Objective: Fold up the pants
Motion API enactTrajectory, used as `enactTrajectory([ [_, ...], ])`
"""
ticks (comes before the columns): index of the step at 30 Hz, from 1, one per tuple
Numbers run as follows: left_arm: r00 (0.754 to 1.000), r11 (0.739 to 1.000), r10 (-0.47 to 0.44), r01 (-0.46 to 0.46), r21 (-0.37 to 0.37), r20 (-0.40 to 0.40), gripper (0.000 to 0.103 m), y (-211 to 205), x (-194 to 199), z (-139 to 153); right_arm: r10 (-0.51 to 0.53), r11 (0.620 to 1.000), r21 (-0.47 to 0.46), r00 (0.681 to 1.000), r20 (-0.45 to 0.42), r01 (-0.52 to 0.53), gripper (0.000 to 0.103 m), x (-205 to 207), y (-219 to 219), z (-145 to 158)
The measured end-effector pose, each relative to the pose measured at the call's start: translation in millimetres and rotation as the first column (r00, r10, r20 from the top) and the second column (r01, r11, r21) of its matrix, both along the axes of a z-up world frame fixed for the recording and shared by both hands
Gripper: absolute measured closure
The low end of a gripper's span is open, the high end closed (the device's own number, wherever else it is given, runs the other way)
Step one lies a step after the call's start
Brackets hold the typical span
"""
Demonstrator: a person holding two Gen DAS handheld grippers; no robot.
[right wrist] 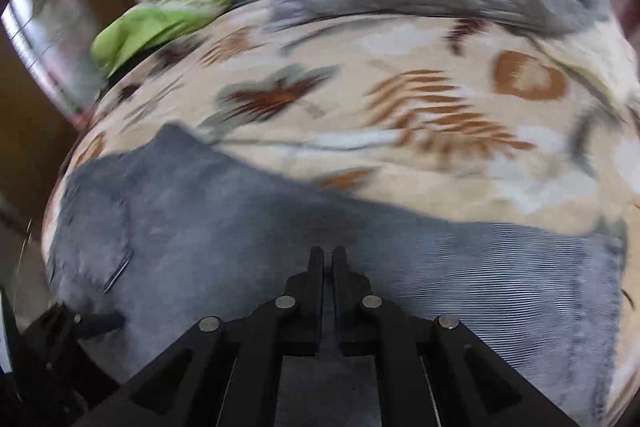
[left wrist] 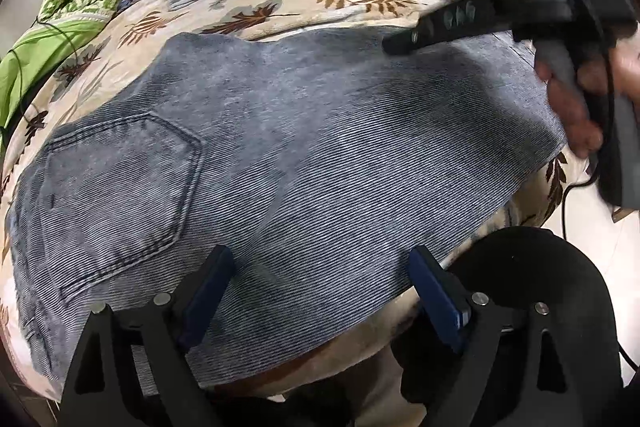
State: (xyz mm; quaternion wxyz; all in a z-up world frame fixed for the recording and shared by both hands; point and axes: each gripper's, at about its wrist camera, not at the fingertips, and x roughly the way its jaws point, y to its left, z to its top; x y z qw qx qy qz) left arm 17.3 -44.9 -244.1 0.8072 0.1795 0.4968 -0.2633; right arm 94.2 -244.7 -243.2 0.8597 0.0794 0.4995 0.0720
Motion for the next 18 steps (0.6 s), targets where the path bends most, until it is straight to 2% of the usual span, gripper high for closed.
enactTrajectory([
  [2,0.999,0.999,0.035,-0.034,-0.006,0.023,0.014,9,3,10,0.009,1.0,-0.017,1.0,-0.006,-0.009,0.097,-1,5,-9],
  [5,0.994,0.996,0.083,-0.081,-0.026,0.074,0.014,27,12,29,-0.023,0.999,0.024,1.0,0.005,0.023,0.097,-8,-8,-9],
  [8,0.981,0.987,0.158,-0.158,-0.006,0.109,0.014,47,30,37,-0.057,0.998,0.015,0.998,0.004,0.057,0.097,-15,-20,-6],
  [11,0.963,0.968,0.242,-0.247,0.036,0.119,0.014,71,51,33,-0.08,0.997,-0.017,0.997,0.004,0.08,0.097,-23,-30,-4],
  [14,0.945,0.946,0.309,-0.317,0.066,0.108,0.014,89,63,23,-0.106,0.994,0.003,0.994,-0.008,0.106,0.097,-29,-43,-7],
  [18,0.932,0.928,0.355,-0.361,0.089,0.076,0.014,104,72,11,-0.135,0.991,-0.011,0.991,-0.013,0.135,0.097,-36,-52,-7],
])
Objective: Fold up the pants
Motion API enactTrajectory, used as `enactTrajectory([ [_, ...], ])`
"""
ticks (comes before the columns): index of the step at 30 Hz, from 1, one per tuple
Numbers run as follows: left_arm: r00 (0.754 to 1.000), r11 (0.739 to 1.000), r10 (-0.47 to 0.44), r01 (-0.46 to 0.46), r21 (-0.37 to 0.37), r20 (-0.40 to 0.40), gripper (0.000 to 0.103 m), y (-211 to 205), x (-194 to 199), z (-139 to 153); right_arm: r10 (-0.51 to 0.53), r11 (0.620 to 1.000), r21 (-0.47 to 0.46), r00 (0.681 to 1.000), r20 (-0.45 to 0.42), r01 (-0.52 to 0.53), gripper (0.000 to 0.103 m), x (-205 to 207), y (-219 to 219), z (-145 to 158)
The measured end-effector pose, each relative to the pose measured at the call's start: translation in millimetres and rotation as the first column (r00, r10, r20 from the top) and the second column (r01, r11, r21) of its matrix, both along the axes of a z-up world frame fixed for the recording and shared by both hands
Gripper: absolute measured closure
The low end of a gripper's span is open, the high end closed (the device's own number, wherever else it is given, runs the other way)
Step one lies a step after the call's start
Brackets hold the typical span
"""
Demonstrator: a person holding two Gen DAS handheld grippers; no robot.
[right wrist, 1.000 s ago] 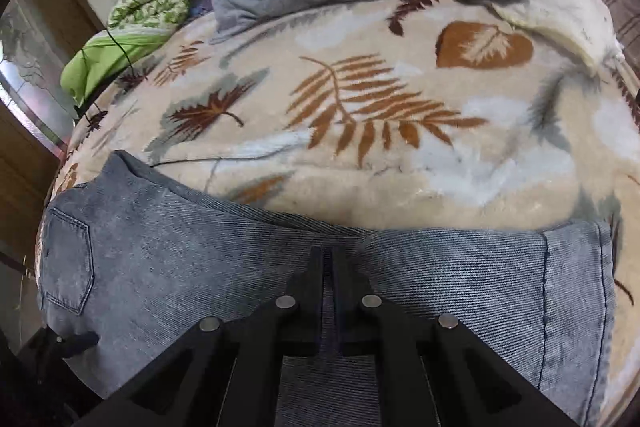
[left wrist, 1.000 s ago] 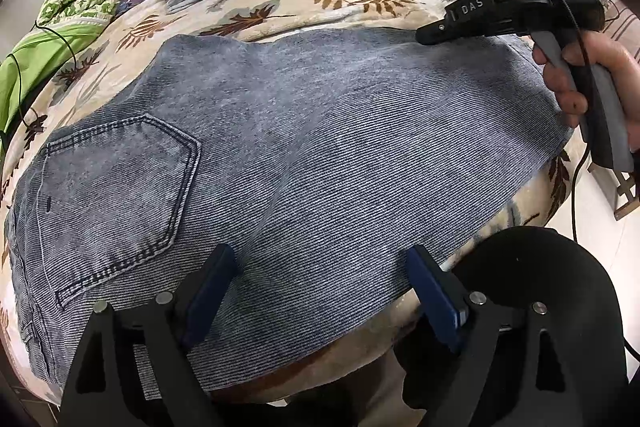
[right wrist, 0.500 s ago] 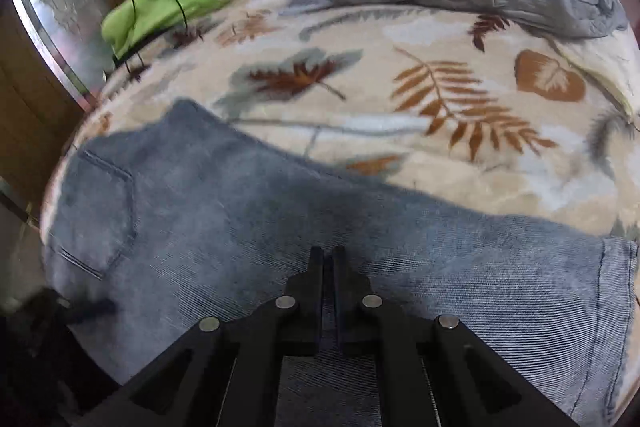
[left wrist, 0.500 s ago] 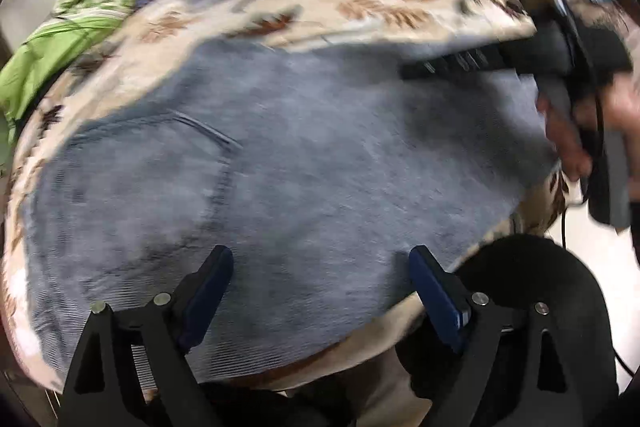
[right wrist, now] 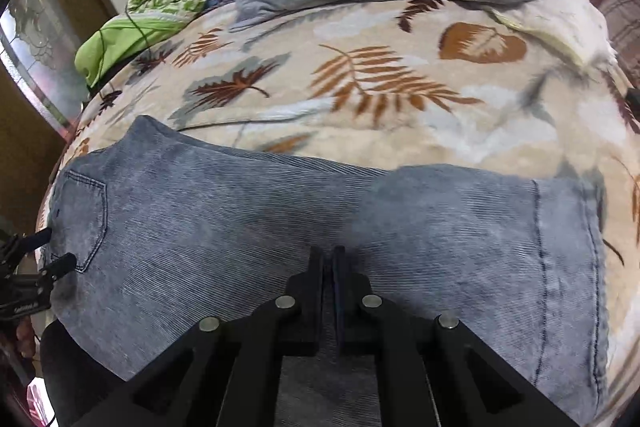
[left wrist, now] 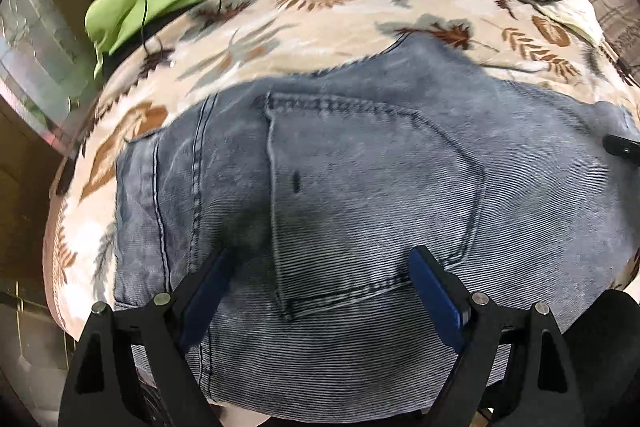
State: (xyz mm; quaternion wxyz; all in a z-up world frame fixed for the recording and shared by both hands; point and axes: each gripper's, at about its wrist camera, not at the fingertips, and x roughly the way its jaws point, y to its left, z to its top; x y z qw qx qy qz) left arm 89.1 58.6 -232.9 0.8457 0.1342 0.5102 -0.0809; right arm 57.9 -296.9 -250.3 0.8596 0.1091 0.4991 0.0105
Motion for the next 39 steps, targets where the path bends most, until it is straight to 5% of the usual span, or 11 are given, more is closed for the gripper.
enactTrajectory([
  [6,1.0,1.0,0.002,-0.002,0.002,0.008,0.013,-1,0,-5,-0.037,0.999,-0.018,0.999,-0.003,0.037,0.097,-6,0,6],
  [19,1.0,1.0,0.0,0.0,0.006,0.012,0.012,-1,0,-4,0.123,0.992,-0.001,0.992,0.016,-0.123,0.097,4,59,3],
  [39,1.0,0.998,0.022,-0.022,0.05,0.0,0.004,-2,4,-8,-0.102,0.976,0.201,0.992,0.069,0.086,0.097,-105,-101,-7],
])
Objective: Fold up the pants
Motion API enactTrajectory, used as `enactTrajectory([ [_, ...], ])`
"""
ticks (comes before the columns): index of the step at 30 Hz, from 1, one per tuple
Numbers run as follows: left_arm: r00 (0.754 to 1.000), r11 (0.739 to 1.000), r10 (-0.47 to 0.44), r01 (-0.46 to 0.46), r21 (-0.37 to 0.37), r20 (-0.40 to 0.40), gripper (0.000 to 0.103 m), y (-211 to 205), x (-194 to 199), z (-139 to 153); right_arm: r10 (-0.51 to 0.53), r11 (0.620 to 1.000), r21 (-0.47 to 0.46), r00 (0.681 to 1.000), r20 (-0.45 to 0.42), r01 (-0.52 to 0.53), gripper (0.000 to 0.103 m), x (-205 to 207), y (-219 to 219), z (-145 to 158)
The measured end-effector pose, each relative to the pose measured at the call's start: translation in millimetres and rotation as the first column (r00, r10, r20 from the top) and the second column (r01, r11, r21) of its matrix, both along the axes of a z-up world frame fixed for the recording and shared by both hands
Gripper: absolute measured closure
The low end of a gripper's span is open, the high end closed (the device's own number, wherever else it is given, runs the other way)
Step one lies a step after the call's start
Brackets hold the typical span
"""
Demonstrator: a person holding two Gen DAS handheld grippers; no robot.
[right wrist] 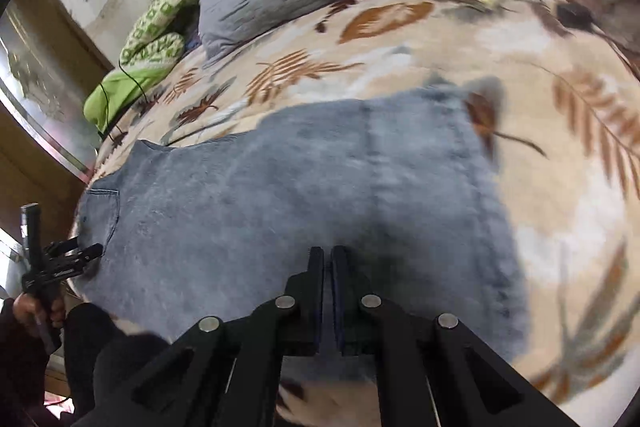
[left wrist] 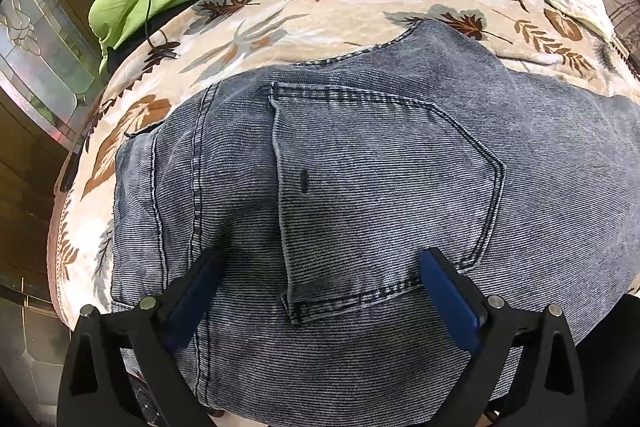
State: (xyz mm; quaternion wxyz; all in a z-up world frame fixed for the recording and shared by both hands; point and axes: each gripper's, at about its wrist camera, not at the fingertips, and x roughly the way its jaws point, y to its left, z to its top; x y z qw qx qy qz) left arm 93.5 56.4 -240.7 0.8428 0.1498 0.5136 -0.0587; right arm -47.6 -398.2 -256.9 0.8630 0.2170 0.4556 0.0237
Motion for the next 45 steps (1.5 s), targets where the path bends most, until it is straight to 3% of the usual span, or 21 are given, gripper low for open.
enactTrajectory([
  [2,1.0,1.0,0.006,-0.006,0.01,-0.009,0.004,-1,1,1,-0.015,0.998,-0.061,1.0,-0.008,0.014,0.097,-11,-3,1],
  [6,1.0,0.998,0.002,-0.002,0.066,-0.011,0.004,-11,-2,7,-0.026,0.999,-0.046,1.0,0.016,0.027,0.097,-36,-18,4],
  [11,0.992,0.991,-0.115,0.111,0.072,0.05,0.004,-50,-15,35,-0.118,0.993,0.021,0.99,0.078,0.116,0.097,-69,-44,23],
  [15,0.973,0.973,-0.227,0.225,0.041,0.047,0.004,-97,-19,46,-0.158,0.974,0.18,0.982,0.103,0.138,0.096,-90,-62,25],
  [19,0.938,0.938,-0.345,0.345,0.019,0.018,0.004,-153,-22,41,-0.213,0.931,0.323,0.972,0.099,0.171,0.095,-101,-71,9],
  [21,0.915,0.914,-0.404,0.404,0.027,0.002,0.004,-185,-25,33,-0.238,0.914,0.359,0.967,0.092,0.191,0.091,-103,-71,1],
  [25,0.894,0.895,-0.446,0.447,-0.002,-0.039,0.004,-230,-24,20,-0.269,0.89,0.407,0.957,0.107,0.205,0.081,-108,-72,-7],
  [26,0.89,0.891,-0.453,0.453,-0.007,-0.045,0.004,-239,-24,18,-0.277,0.882,0.424,0.955,0.107,0.209,0.07,-108,-72,-9],
  [27,0.887,0.888,-0.459,0.46,-0.008,-0.047,0.004,-246,-24,16,-0.288,0.876,0.429,0.953,0.098,0.22,0.051,-107,-72,-11],
  [29,0.884,0.885,-0.465,0.466,0.001,-0.045,0.004,-260,-26,12,-0.323,0.864,0.437,0.941,0.101,0.25,0.038,-108,-72,-14],
  [31,0.881,0.882,-0.47,0.471,0.0,-0.059,0.004,-270,-27,4,-0.341,0.849,0.465,0.932,0.121,0.251,0.038,-106,-74,-15],
  [34,0.883,0.885,-0.464,0.466,0.006,-0.072,0.002,-273,-27,-5,-0.334,0.858,0.448,0.935,0.119,0.25,0.038,-99,-73,-16],
  [39,0.887,0.893,-0.449,0.45,-0.02,-0.107,0.002,-269,-23,-1,-0.341,0.843,0.47,0.936,0.087,0.263,0.038,-86,-74,-29],
  [42,0.886,0.89,-0.456,0.455,-0.037,-0.083,0.002,-272,-24,9,-0.333,0.844,0.465,0.941,0.064,0.267,0.038,-77,-73,-37],
  [45,0.874,0.877,-0.481,0.48,-0.034,-0.067,0.002,-278,-28,12,-0.352,0.822,0.502,0.933,0.076,0.269,0.039,-75,-77,-40],
])
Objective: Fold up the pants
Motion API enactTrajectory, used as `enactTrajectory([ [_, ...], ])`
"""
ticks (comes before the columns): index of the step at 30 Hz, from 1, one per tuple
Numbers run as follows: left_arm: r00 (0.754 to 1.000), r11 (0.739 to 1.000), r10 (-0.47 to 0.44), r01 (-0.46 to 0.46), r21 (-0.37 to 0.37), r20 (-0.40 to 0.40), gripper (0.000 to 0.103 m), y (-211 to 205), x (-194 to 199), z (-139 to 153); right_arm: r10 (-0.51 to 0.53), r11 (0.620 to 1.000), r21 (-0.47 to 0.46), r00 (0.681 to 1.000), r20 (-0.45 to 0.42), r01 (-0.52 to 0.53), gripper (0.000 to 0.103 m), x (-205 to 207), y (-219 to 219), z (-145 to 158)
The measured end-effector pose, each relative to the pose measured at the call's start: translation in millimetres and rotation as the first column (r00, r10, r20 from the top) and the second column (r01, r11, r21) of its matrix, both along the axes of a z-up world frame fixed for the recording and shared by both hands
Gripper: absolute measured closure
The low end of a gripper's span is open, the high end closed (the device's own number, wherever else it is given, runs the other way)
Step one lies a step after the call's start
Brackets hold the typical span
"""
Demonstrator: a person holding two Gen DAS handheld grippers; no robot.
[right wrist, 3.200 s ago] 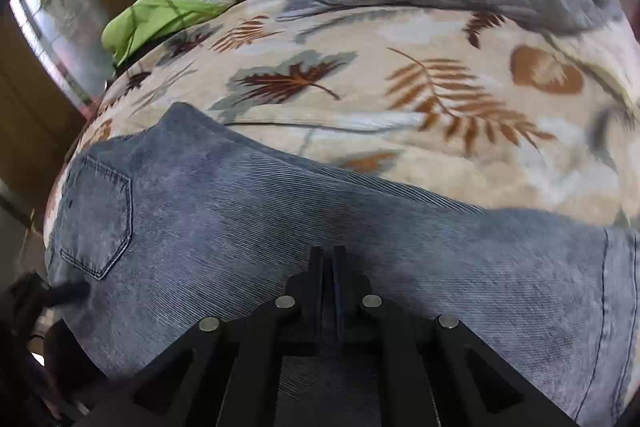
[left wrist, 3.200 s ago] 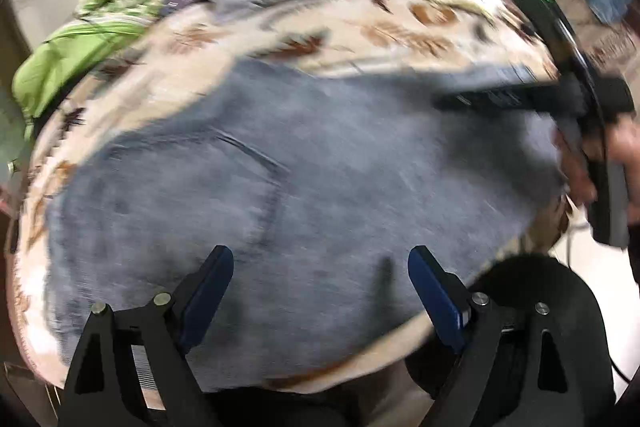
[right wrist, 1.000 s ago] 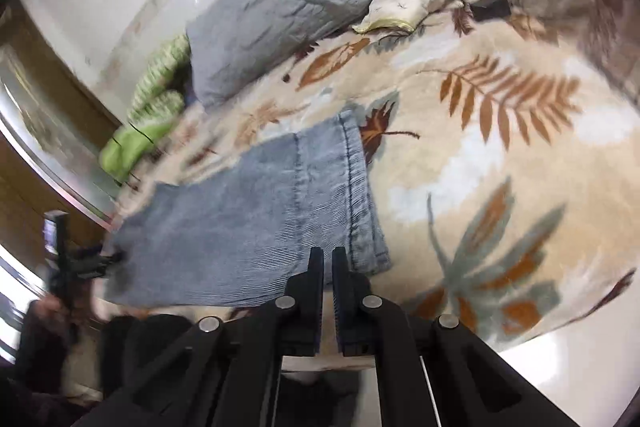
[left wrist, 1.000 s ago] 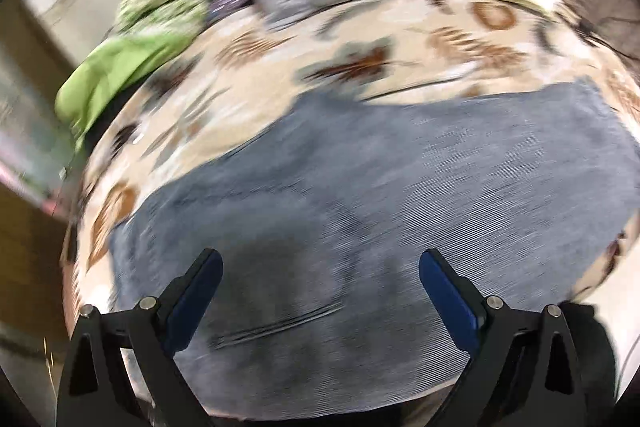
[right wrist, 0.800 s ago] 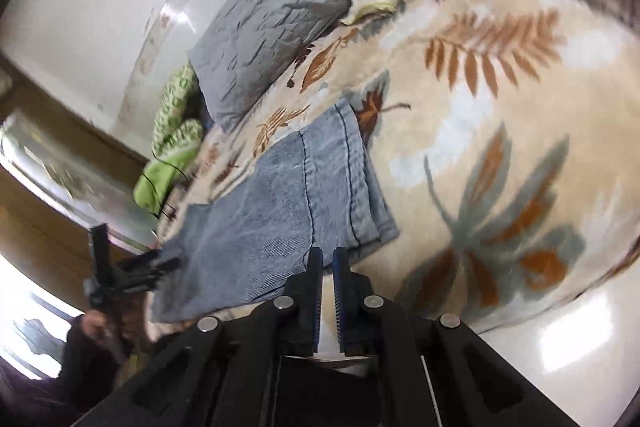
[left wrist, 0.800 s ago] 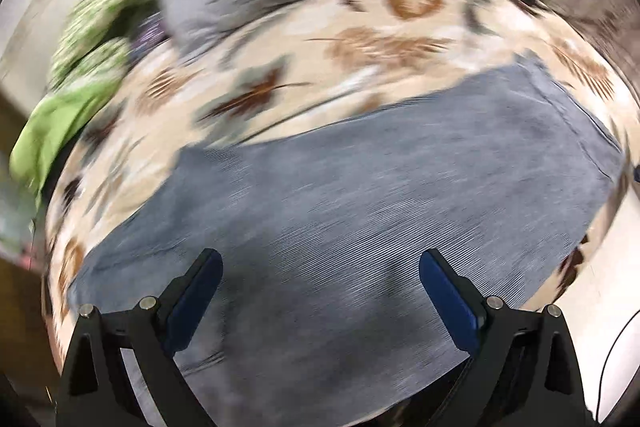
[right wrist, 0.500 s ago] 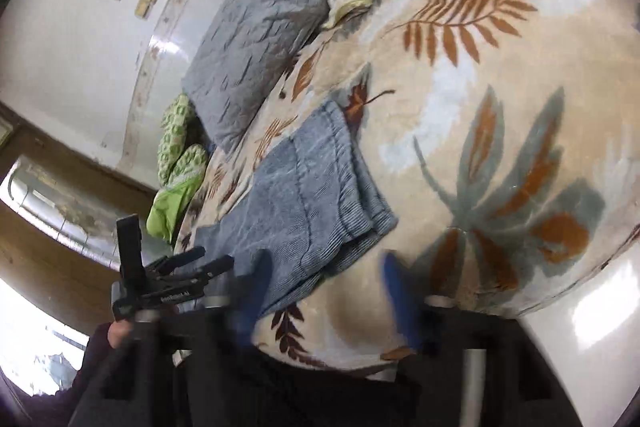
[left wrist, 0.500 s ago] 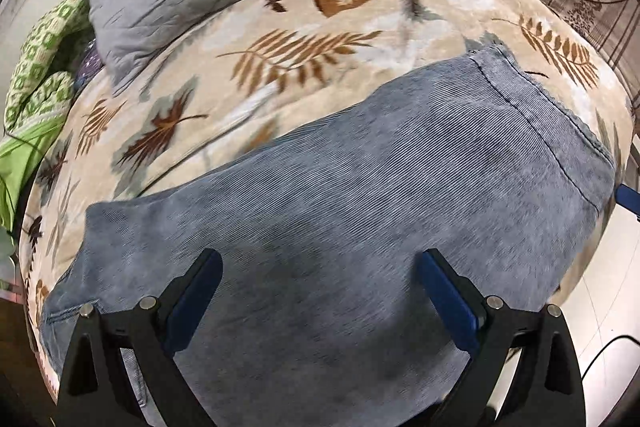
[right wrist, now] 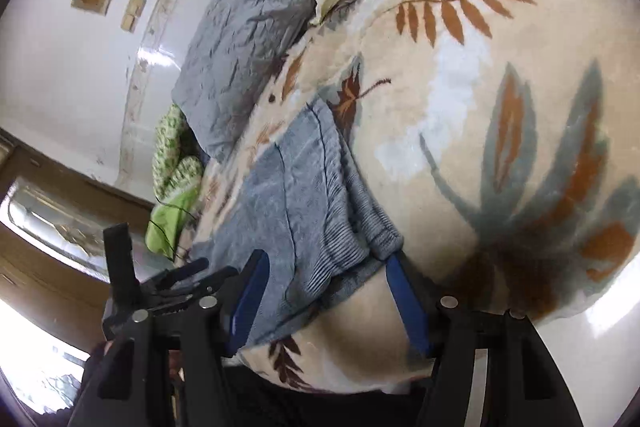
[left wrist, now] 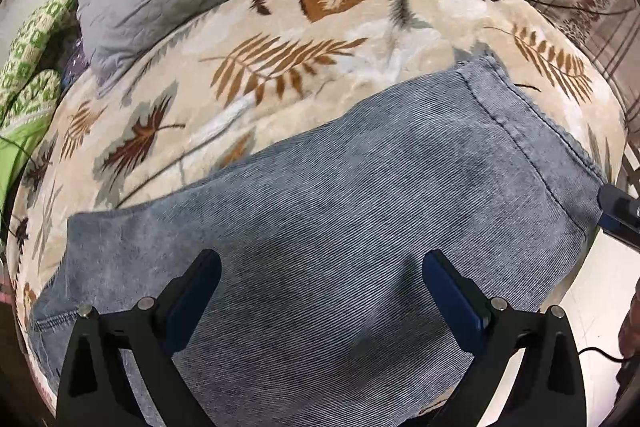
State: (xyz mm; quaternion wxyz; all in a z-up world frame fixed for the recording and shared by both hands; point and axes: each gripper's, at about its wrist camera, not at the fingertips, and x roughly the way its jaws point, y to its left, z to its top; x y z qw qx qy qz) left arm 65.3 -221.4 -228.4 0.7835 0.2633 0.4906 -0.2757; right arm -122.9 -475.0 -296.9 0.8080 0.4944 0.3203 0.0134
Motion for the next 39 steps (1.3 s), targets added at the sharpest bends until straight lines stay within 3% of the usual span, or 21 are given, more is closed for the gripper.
enactTrajectory([
  [2,1.0,0.997,-0.025,0.025,0.066,-0.013,0.002,-5,0,-16,0.0,1.0,-0.022,1.0,0.002,0.001,0.045,1,1,2],
  [5,0.999,1.0,0.017,-0.017,0.023,-0.04,0.002,1,5,-17,0.0,0.997,-0.074,1.0,-0.022,-0.001,0.065,6,3,5],
  [8,0.999,1.0,0.016,-0.015,0.022,-0.037,0.002,3,7,-10,-0.018,0.995,-0.1,1.0,-0.022,0.016,0.071,8,4,11],
  [19,0.994,0.993,0.096,-0.099,-0.062,-0.06,0.002,35,24,7,0.028,0.948,-0.318,0.999,0.015,-0.022,0.078,25,38,74],
  [23,0.988,0.983,0.142,-0.148,-0.105,-0.06,0.002,62,31,21,0.088,0.927,-0.368,0.996,0.03,-0.071,0.082,40,62,102],
  [25,0.984,0.977,0.168,-0.173,-0.121,-0.051,0.002,77,37,30,0.136,0.915,-0.387,0.99,0.038,-0.111,0.089,52,81,115],
  [27,0.979,0.969,0.198,-0.202,-0.144,-0.041,0.002,94,43,39,0.164,0.892,-0.43,0.986,0.016,-0.141,0.089,62,99,123],
  [30,0.971,0.958,0.237,-0.238,-0.161,-0.03,0.002,116,49,48,0.176,0.818,-0.542,0.981,-0.084,-0.193,0.09,79,131,125],
  [34,0.98,0.966,0.196,-0.199,-0.163,-0.038,0.002,116,41,46,0.152,0.906,-0.389,0.986,-0.065,-0.165,0.089,59,105,112],
  [39,0.996,0.988,0.08,-0.086,-0.132,-0.046,0.002,79,17,33,0.025,0.945,-0.322,0.993,-0.116,-0.061,0.089,12,59,84],
])
